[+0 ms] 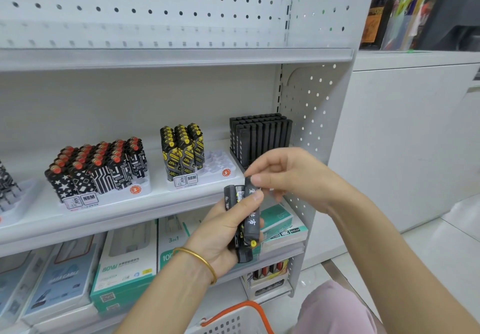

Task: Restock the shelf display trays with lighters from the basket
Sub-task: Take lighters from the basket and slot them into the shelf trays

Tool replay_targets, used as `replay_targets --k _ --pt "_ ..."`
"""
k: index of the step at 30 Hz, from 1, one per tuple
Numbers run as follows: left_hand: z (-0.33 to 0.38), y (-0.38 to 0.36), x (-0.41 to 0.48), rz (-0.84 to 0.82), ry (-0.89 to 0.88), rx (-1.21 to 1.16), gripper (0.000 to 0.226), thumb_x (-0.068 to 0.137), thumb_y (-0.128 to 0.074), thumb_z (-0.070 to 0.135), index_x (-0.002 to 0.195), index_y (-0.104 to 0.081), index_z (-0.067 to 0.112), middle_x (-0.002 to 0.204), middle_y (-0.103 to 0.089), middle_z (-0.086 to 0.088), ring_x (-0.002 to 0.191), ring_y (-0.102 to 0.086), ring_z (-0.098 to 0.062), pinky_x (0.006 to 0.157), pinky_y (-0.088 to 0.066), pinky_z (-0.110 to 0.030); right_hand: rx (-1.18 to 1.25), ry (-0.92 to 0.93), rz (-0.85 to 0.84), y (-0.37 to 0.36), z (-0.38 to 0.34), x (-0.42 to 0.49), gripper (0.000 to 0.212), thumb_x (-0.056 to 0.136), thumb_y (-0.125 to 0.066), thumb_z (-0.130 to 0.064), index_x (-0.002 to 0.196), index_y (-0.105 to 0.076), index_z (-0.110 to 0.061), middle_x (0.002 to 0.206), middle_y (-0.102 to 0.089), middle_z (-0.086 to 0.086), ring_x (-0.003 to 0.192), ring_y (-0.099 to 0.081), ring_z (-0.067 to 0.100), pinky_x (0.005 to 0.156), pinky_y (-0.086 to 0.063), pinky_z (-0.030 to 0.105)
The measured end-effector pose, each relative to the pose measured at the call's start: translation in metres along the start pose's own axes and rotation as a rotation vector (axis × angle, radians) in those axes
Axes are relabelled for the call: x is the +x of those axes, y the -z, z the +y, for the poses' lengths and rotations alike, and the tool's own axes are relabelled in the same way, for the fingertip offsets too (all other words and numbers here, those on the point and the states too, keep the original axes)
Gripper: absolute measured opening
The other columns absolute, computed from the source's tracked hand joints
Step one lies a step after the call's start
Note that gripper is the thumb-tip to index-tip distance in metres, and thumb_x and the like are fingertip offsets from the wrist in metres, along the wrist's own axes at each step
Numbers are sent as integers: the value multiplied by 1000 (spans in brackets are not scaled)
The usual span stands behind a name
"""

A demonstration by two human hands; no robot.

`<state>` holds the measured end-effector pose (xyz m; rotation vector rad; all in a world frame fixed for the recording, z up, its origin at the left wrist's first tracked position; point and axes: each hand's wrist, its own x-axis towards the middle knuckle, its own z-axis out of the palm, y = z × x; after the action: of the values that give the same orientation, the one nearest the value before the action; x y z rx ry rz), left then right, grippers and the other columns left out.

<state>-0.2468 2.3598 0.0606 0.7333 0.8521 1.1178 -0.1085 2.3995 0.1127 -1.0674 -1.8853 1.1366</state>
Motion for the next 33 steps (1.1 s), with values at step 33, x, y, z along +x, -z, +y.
replay_targets --k 33 --pt "6 10 -5 -119 53 -138 34 68 -65 -3 101 -60 2 79 -68 -10 57 -58 -15 49 -51 -24 -744 195 594 -9 2 54 28 89 -53 -9 116 -61 -14 105 -62 9 96 -57 28 83 -47 38"
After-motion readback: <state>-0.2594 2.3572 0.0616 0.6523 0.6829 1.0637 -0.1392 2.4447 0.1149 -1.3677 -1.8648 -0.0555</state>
